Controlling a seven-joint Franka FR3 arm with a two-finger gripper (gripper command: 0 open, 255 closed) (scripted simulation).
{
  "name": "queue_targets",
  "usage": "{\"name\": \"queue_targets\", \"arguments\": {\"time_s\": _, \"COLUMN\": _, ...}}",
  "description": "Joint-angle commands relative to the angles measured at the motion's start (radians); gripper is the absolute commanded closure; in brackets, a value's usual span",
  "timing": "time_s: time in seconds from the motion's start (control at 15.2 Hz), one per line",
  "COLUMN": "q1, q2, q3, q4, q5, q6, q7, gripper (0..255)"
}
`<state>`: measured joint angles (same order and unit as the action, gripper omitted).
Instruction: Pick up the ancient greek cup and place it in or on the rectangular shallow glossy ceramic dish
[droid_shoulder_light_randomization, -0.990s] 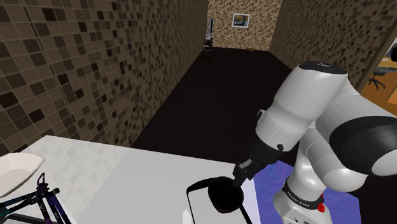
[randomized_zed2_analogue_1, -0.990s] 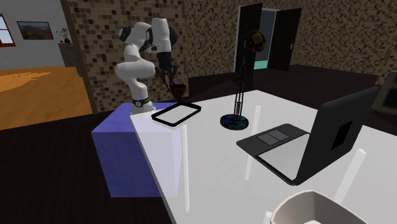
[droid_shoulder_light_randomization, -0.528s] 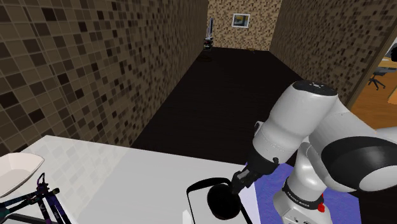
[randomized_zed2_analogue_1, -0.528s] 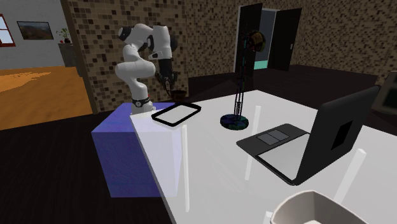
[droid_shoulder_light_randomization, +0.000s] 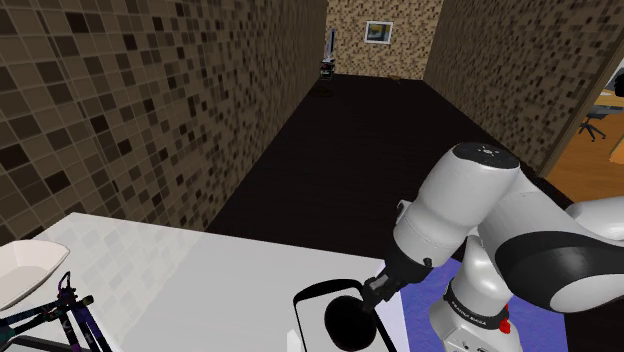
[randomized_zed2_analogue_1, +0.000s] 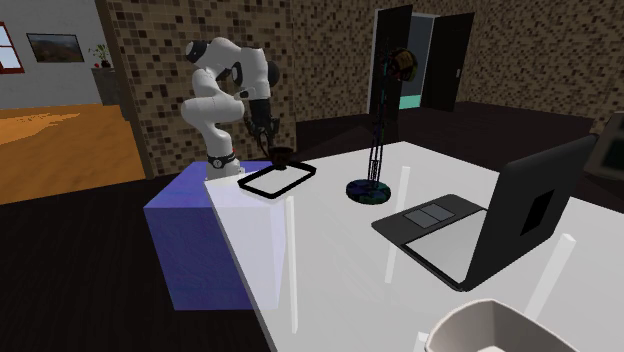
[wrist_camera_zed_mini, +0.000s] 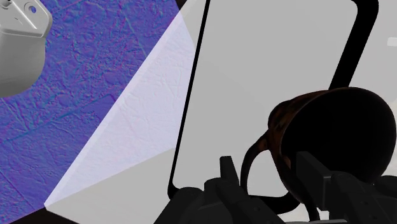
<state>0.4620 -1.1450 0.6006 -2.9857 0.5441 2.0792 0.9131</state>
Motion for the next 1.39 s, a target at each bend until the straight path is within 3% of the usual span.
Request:
{"name": "queue_targets", "arguments": {"time_s": 0.0, "q1": 0.000, "q2": 0.000, "q3": 0.000, "q4": 0.000, "q5": 0.000, "q6": 0.001, "q7": 0.000, "gripper": 255}}
{"name": "queue_targets", "arguments": {"time_s": 0.13, "q1": 0.000, "q2": 0.000, "q3": 0.000, "q4": 0.000, "q5": 0.000, "q6": 0.001, "q7": 0.000, "gripper": 255}}
{"name": "queue_targets", "arguments": {"time_s": 0.2, "q1": 0.000, "q2": 0.000, "q3": 0.000, "q4": 0.000, "q5": 0.000, "q6": 0.001, "q7": 0.000, "gripper": 0}}
{"name": "queue_targets", "arguments": {"time_s": 0.53, "q1": 0.000, "q2": 0.000, "q3": 0.000, "q4": 0.000, "q5": 0.000, "q6": 0.001, "q7": 0.000, "gripper": 0}}
{"name": "queue_targets", "arguments": {"time_s": 0.79, "q1": -0.017, "q2": -0.080, "q3": -0.078, "q4": 0.088, "q5": -0.076, "q6": -0.164, "q7": 0.010, "gripper": 0}}
{"name": "queue_targets", "arguments": {"time_s": 1.32, "q1": -0.017, "q2": -0.080, "q3": -0.078, "q4": 0.088, "q5": -0.076, "q6": -0.163, "q7": 0.010, "gripper": 0}}
